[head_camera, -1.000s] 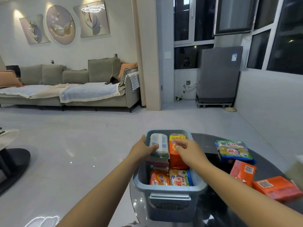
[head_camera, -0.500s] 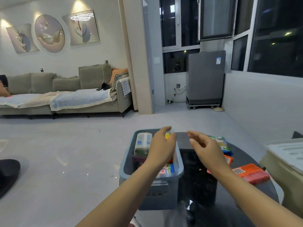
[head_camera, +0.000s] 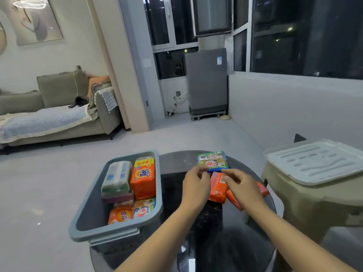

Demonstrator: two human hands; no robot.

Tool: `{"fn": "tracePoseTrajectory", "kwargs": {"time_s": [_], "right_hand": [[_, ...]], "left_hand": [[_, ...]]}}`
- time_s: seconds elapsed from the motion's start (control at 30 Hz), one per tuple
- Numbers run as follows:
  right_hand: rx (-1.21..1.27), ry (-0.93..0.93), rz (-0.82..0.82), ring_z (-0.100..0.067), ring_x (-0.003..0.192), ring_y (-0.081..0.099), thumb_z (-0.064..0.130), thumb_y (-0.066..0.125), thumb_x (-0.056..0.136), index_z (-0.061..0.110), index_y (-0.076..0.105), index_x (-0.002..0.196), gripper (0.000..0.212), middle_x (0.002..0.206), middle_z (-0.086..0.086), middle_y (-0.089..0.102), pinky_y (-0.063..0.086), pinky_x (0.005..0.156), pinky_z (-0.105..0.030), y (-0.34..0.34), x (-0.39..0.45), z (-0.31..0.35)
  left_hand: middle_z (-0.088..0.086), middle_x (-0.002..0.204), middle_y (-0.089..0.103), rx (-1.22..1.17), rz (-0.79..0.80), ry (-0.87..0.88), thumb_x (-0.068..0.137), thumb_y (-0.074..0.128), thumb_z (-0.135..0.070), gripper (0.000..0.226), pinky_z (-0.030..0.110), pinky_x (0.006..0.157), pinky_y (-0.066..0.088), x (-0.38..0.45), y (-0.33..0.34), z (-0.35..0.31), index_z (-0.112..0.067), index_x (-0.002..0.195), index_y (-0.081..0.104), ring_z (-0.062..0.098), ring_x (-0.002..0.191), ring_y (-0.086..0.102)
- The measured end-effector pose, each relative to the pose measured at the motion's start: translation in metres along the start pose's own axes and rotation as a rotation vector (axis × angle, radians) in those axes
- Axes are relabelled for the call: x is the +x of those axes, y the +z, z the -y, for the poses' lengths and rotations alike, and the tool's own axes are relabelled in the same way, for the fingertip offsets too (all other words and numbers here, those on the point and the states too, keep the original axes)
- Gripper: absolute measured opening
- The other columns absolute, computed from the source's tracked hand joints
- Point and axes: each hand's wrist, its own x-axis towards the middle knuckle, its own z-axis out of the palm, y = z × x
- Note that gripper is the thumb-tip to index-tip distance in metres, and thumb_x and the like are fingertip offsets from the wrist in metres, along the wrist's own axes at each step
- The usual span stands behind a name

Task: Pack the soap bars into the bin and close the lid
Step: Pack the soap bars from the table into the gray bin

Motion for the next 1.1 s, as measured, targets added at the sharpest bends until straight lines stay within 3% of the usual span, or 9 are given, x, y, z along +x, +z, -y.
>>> {"fn": "tracePoseTrajectory", "kwargs": {"time_s": [0.13,0.23,0.37,0.5,0.67,0.8,0.9,1.03,1.1], "right_hand": [[-0.084,0.088,0.03,-0.012,0.101,0.059,0.015,0.053,0.089,0.016,0.064,0.116,0.028,0.116,-0.001,0.066,0.044,0.084,-0.023,0.003,0.016,-0.021],[-0.096,0.232,0.098,-0.02,0.101,0.062,0.017,0.051,0.09,0.008,0.058,0.123,0.035,0.117,-0.01,0.066,0.049,0.092,-0.036,0.011,0.026,-0.038],[-0.056,0.413,0.22,-0.025,0.062,0.065,0.013,0.047,0.09,0.0,0.054,0.118,0.032,0.076,-0.01,0.067,0.056,0.07,-0.037,0.022,0.038,-0.044],[0.0,0.477,0.275,-0.01,0.035,0.058,0.013,0.043,0.094,0.002,0.045,0.127,0.035,0.069,-0.007,0.064,0.048,0.038,-0.018,0.023,0.046,-0.041],[0.09,0.5,0.307,-0.005,0.034,0.056,0.013,0.046,0.094,0.0,0.045,0.131,0.039,0.067,-0.011,0.063,0.044,0.035,-0.016,0.021,0.05,-0.042],[0.139,0.468,0.285,-0.013,0.055,0.064,0.012,0.052,0.091,0.005,0.043,0.136,0.047,0.091,-0.015,0.069,0.048,0.044,-0.018,0.021,0.044,-0.045],[0.222,0.406,0.211,-0.008,0.051,0.064,0.01,0.055,0.089,0.006,0.045,0.135,0.048,0.11,-0.016,0.068,0.048,0.044,-0.016,0.019,0.036,-0.042],[0.25,0.373,0.011,-0.002,0.041,0.061,0.012,0.061,0.085,0.011,0.057,0.125,0.04,0.095,-0.009,0.071,0.042,0.037,-0.011,0.009,0.029,-0.039],[0.24,0.368,-0.087,-0.006,0.045,0.062,0.013,0.065,0.082,0.013,0.062,0.119,0.037,0.084,0.0,0.072,0.045,0.042,-0.015,0.002,0.025,-0.041]], "left_hand": [[-0.01,0.096,0.057,-0.01,-0.01,-0.083,0.094,0.042,-0.015,0.023,0.009,0.056,0.036,0.018,0.02,0.017,-0.022,0.103,0.062,-0.004,0.076,0.052],[-0.008,0.099,0.058,0.006,-0.022,-0.133,0.094,0.042,-0.015,0.023,0.007,0.053,0.034,0.032,0.034,0.031,-0.022,0.106,0.061,-0.005,0.073,0.05],[0.002,0.126,0.059,0.041,0.011,-0.223,0.095,0.043,-0.016,0.036,0.012,0.067,0.039,0.051,0.046,0.049,-0.013,0.128,0.054,0.004,0.092,0.057],[0.008,0.137,0.053,0.028,0.08,-0.336,0.094,0.044,-0.019,0.044,0.027,0.091,0.042,0.062,0.056,0.065,-0.01,0.137,0.046,0.021,0.121,0.053],[0.006,0.09,0.073,-0.065,0.067,-0.414,0.091,0.049,-0.018,0.024,0.026,0.066,0.052,0.065,0.054,0.081,-0.012,0.097,0.072,0.015,0.076,0.066],[0.001,0.09,0.071,-0.258,-0.008,-0.411,0.092,0.056,-0.022,0.02,0.028,0.069,0.056,0.058,0.047,0.085,-0.015,0.107,0.068,0.017,0.081,0.069],[0.005,0.098,0.073,-0.357,-0.019,-0.358,0.091,0.059,-0.024,0.019,0.034,0.075,0.058,0.053,0.043,0.077,-0.018,0.107,0.068,0.022,0.088,0.07],[-0.002,0.083,0.076,-0.496,0.062,-0.308,0.087,0.064,-0.018,0.011,0.025,0.057,0.057,0.051,0.049,0.056,-0.028,0.09,0.068,0.016,0.073,0.074],[0.0,0.089,0.075,-0.476,0.114,-0.284,0.087,0.064,-0.016,0.015,0.025,0.06,0.057,0.053,0.058,0.048,-0.024,0.098,0.07,0.015,0.076,0.073]]}}
